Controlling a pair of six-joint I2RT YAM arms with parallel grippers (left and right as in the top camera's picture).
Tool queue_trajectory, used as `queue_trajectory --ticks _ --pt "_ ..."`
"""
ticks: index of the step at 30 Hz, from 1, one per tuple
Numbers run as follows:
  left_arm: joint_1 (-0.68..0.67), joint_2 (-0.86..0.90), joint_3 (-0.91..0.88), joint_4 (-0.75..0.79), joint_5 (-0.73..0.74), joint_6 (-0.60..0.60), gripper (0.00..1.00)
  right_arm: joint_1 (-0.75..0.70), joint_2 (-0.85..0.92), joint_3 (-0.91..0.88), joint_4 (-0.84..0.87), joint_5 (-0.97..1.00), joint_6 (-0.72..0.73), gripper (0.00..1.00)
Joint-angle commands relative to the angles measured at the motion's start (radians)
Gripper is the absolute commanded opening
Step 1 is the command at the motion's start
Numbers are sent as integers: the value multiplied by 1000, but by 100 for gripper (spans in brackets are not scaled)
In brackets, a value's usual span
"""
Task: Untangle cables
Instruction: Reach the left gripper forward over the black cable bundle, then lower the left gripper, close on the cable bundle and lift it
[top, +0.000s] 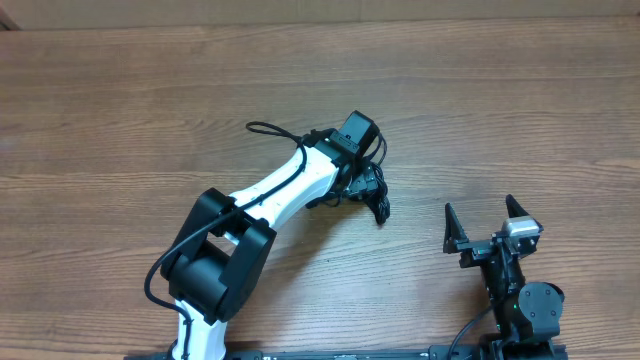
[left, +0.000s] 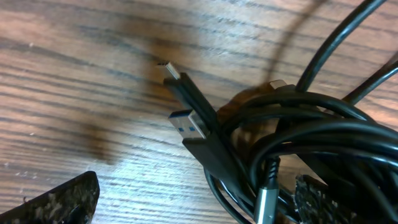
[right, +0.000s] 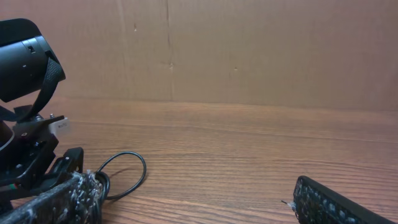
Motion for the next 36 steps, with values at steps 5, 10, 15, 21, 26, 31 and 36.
queue_trajectory --ticks 5,10,15,21,26,31,36 --pt "-21 17 15 14 -3 -13 100 -3 -9 -10 8 9 -4 100" --pt "-60 17 2 16 -5 -17 100 -3 -9 -10 8 9 -4 100" --pt "-95 17 -31 23 -26 -111 100 -3 -9 -10 8 9 -4 100" --pt "-97 18 -122 140 -48 -145 100 -3 -9 -10 8 9 -4 100" --pt "-98 18 -143 152 -101 -144 100 -3 -9 -10 8 9 -4 100" --pt "-98 18 -160 138 -134 -144 100 -3 -9 -10 8 9 -4 100" --pt "-82 18 -158 64 -132 -140 100 -3 -9 -10 8 9 -4 100"
